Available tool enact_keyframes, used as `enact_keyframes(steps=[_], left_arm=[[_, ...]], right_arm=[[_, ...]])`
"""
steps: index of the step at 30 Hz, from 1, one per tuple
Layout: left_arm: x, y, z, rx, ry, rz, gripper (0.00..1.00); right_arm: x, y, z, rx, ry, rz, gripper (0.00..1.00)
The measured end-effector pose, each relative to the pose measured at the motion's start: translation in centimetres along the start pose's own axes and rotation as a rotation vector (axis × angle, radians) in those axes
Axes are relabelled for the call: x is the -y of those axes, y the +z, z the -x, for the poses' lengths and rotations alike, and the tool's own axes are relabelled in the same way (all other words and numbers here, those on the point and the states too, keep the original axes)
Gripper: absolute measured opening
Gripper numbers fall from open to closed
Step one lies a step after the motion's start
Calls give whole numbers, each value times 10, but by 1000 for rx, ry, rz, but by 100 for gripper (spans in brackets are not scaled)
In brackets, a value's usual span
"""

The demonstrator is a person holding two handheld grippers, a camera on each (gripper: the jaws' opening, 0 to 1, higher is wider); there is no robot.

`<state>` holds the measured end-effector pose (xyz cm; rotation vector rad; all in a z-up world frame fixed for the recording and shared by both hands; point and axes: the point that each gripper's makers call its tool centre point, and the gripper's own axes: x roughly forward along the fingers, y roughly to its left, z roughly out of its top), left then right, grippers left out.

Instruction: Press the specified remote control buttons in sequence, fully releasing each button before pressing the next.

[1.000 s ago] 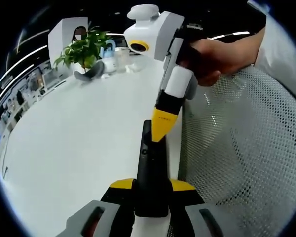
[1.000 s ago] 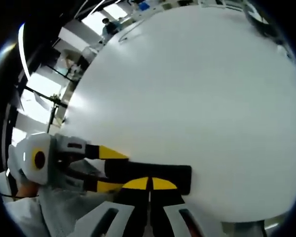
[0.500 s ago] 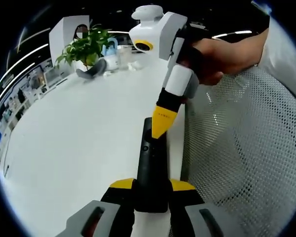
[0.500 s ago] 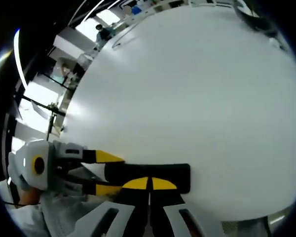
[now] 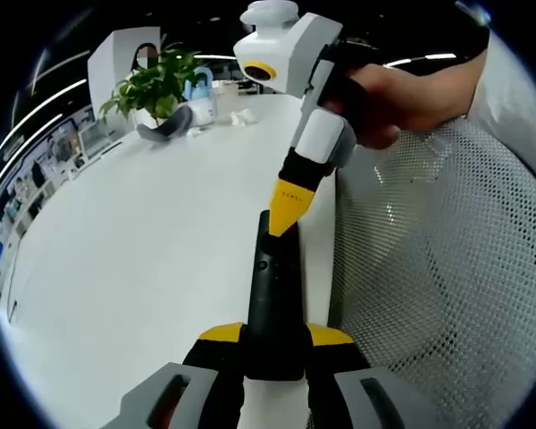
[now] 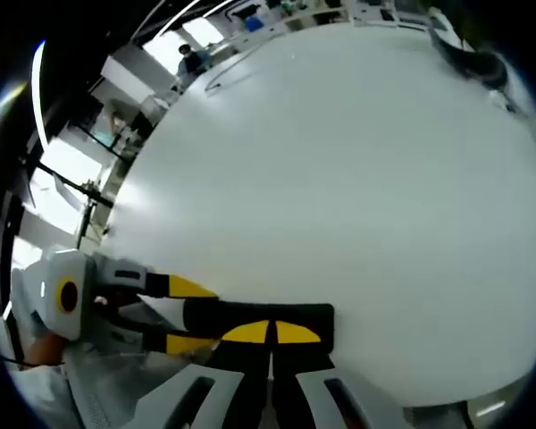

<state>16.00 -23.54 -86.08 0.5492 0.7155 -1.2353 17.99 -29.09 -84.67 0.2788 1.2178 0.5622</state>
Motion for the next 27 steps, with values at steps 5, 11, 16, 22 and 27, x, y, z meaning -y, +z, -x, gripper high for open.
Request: enact_keyframes(steps=[5,11,16,22,27], left_arm=[[1,0,0,0,-7,-4,24],[4,1,-2,1,-22,-15,24],[3,2,-3,4,-22,-15,24],[3,4,-4,6,-20,-15,25],[3,4,-4,16,-18,-6,25]], right_arm=[[-3,-5,-4,-30,-5,28,0],[0,-6,-2,-40,-34,43,0],[3,-7,0,-45,-57,53,0],[1,-7,-3,-57,-78,100,0],[3,-7,-2,-51,-84,105,0]])
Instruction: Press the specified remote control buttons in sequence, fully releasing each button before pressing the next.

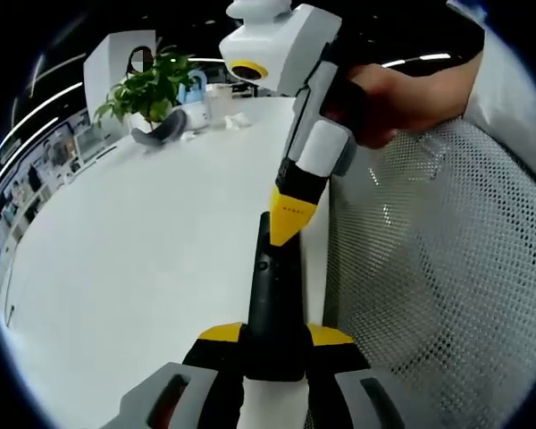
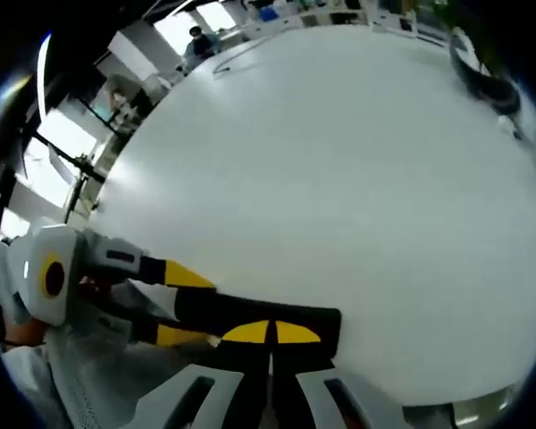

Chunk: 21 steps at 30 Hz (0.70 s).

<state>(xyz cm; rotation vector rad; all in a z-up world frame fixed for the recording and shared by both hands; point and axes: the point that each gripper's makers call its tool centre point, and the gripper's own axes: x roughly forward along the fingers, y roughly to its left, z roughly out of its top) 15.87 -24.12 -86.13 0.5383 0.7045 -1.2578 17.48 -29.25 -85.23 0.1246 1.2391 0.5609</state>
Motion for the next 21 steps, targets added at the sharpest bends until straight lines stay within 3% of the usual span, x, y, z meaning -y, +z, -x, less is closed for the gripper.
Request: enact_keyframes(steps=[5,8,11,15,17,21], left_arm=[[0,2,-1,1,3,4,25],[0,1,0,1,5,9,25],[0,2,-1,-6,7,11,25],[-1,3,-1,-22,13,34,25],[0,3,-1,-27,16,46,25],[-1,0,2,-34,17,46,25]], right_arm=[[-1,0,-2,2,-28,64,0],[-2,0,-2,-34,-72,119,0],[-1,-1,-3,-122,-91,126,0],[0,0,-4,-244,-83,66,0],[0,1,-4,-263,-75,57,0],[-1,-1,-4,-252,-98,126,0]])
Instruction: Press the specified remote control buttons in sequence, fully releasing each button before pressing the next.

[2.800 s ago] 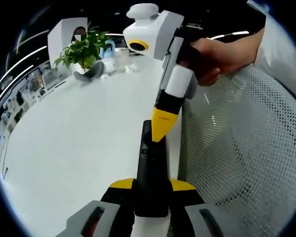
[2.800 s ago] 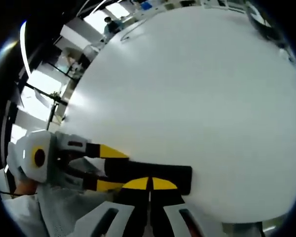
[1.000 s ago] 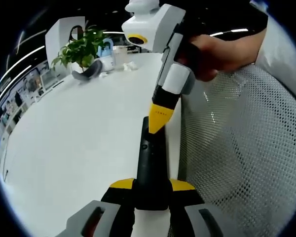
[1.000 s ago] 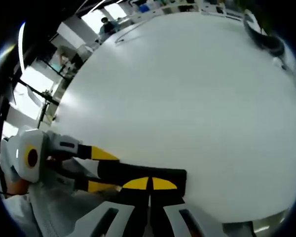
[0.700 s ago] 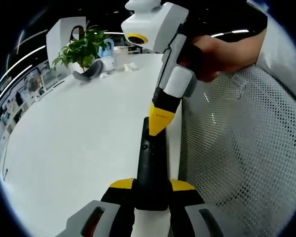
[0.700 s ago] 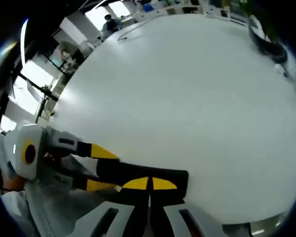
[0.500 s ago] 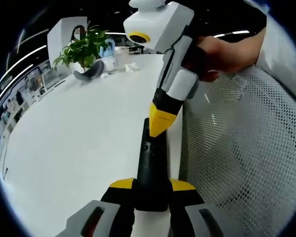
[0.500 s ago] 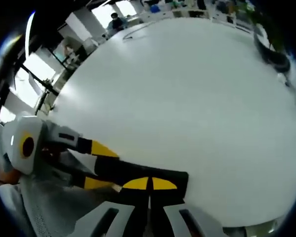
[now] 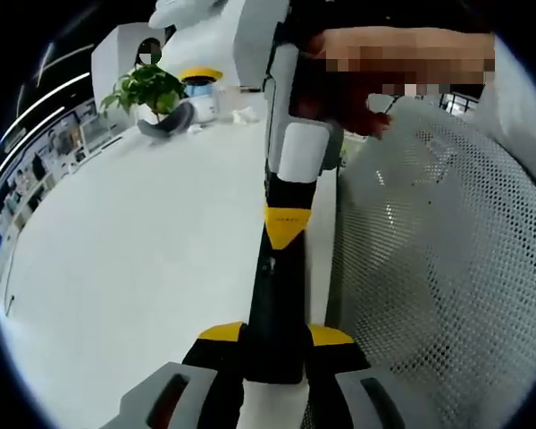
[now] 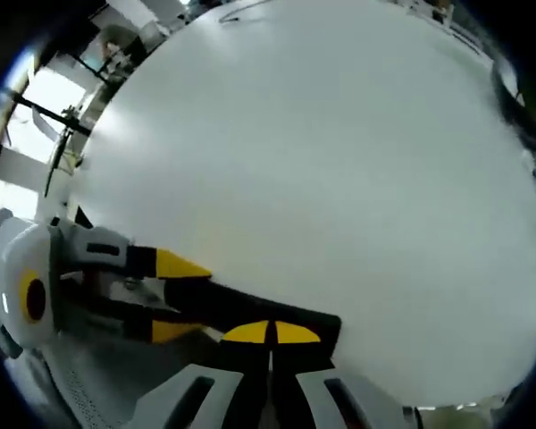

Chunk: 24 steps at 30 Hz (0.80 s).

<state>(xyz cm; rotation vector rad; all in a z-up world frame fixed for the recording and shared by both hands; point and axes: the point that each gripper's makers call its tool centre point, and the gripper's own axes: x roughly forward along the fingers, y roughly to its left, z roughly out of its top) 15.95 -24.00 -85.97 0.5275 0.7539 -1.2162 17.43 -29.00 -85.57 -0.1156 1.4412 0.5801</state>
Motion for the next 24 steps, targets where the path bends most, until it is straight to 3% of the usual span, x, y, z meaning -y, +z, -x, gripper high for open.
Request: enact_keyframes(steps=[5,15,17,20,24], left_arm=[[1,-3,2,-3,-11,-15,24],[2,-3,2,-6,-8,-44,24],[3,-3,2,-7,-8,-45,24],[2,-2,2,-10,-8,-48,24],[2,-3,2,-10,-8,-49,24]], right_arm=[[0,0,0,19,-31,14,0],[-1,-1,-1,-25,-45,56,0],[-1,-1,0,-13,-49,48,0],[1,0,1,37,-23,-67,0],[1,-1,3,87,-12,-62,0]])
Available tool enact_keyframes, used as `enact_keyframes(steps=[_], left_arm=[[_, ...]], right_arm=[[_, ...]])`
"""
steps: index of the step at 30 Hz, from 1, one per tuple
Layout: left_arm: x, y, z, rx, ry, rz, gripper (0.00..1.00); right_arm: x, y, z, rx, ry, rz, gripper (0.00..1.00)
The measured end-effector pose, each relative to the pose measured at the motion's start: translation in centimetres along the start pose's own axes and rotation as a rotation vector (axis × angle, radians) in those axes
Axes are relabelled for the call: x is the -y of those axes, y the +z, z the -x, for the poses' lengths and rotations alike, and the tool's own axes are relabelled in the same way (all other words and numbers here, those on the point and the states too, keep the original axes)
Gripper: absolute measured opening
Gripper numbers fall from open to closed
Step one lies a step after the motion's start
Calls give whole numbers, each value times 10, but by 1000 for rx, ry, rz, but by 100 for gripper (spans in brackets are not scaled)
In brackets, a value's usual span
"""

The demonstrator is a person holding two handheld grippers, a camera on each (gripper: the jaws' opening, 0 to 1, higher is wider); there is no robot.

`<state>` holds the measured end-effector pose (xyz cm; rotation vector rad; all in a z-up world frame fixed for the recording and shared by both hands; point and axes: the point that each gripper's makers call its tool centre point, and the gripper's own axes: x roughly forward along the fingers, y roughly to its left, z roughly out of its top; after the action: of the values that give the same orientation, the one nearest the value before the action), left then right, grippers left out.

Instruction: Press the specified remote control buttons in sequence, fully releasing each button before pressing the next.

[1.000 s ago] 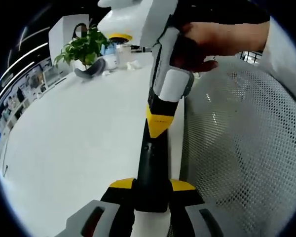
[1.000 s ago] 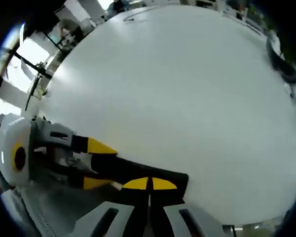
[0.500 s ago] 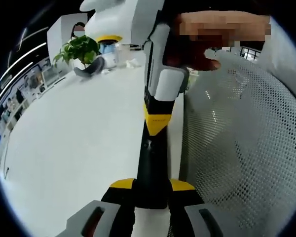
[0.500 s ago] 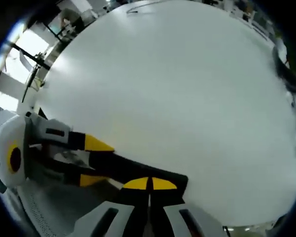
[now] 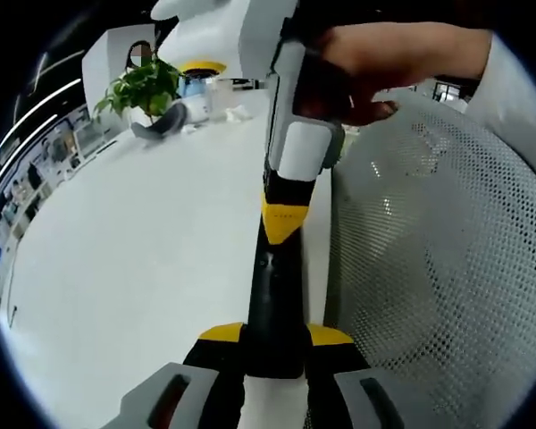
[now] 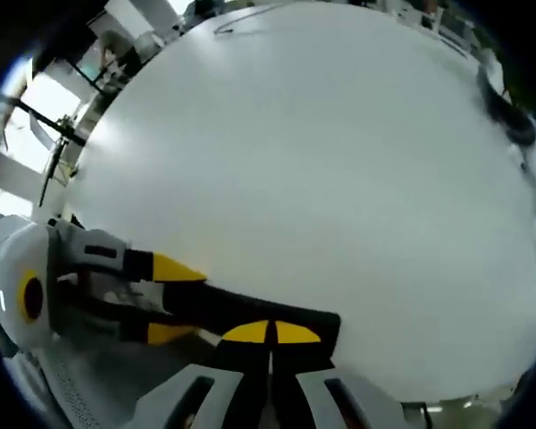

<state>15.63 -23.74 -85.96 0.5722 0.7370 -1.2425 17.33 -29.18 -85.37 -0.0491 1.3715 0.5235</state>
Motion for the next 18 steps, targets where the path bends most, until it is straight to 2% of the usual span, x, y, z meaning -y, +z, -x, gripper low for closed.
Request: enact_keyframes(steps=[2,8,12,14,18], left_arm=[[0,0,0,0,-1,0,24],[0,0,0,-3,0,-8,24],[0,0,0,-1,-3,-9,24],[1,0,0,0,-4,-11,24],[2,0,0,2,-10,-16,24]], right_arm=[[-1,0,0,43,8,3,0],[1,2,2,172,60,-86,0],[0,1,3,218,78,-49,0],[0,1,3,228,83,-48,0],[1,1,3,197,116,-112,0]])
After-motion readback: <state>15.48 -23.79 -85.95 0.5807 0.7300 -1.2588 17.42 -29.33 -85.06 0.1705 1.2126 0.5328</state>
